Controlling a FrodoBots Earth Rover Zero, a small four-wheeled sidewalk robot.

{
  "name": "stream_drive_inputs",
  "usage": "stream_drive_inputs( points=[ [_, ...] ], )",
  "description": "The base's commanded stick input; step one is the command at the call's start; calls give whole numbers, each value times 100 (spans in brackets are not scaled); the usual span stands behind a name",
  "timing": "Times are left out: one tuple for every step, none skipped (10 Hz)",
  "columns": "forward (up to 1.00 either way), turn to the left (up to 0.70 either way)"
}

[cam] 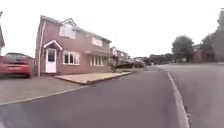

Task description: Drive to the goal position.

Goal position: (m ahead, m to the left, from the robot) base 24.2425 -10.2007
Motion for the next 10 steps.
stream_drive_inputs(
  points=[
    [100,0],
    [100,0],
    [100,0],
    [100,0],
    [100,0],
    [100,0],
    [100,-7],
    [100,-25],
    [100,-37],
    [100,-40]
  ],
)
